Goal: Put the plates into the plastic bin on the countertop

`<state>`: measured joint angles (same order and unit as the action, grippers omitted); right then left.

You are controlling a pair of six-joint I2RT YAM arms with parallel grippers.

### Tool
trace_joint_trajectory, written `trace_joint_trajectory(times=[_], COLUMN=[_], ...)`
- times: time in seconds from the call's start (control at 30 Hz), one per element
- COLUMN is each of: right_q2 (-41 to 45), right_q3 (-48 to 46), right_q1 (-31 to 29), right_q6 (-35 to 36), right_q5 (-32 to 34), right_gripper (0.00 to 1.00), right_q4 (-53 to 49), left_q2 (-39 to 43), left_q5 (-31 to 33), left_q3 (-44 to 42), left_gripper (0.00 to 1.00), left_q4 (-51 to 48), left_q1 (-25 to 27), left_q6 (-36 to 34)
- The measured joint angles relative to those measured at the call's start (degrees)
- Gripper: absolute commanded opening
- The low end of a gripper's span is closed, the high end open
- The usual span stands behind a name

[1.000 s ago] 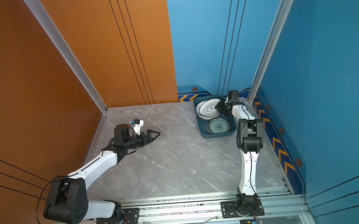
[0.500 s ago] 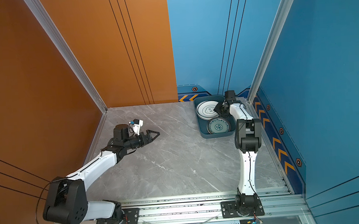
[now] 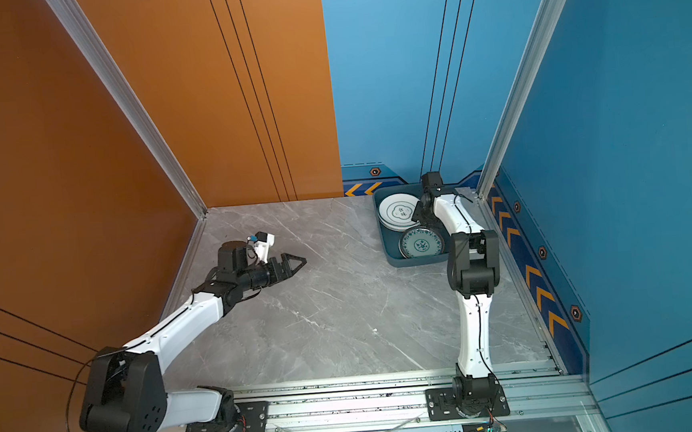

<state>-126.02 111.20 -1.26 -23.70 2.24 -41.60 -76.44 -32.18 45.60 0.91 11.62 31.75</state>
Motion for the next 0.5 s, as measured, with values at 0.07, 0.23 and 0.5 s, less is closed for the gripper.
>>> trace_joint_trajectory(times=[0.07, 0.23, 0.5], right_q2=[7.48, 30.12, 50.77], right_q3=[-4.94, -18.73, -55.04], right_q1=[-0.50, -1.88, -1.68], right_q6=[1.36, 4.63, 13.94], right_q5=[3.10, 11.34, 14.01], right_gripper=[0.67, 1.00, 1.00], right_q4=[0.35, 5.62, 26.14], left_q2=[1.40, 6.32, 12.48], left_q5=[5.75, 22.75, 38.91], left_q3=[0.00, -1.64, -17.55], left_gripper=[0.98, 0.98, 0.98], left_q4=[-2.38, -3.69, 10.80], left_q1=[-0.42, -1.88, -6.71], left_q6=[-2.36, -8.90, -19.21])
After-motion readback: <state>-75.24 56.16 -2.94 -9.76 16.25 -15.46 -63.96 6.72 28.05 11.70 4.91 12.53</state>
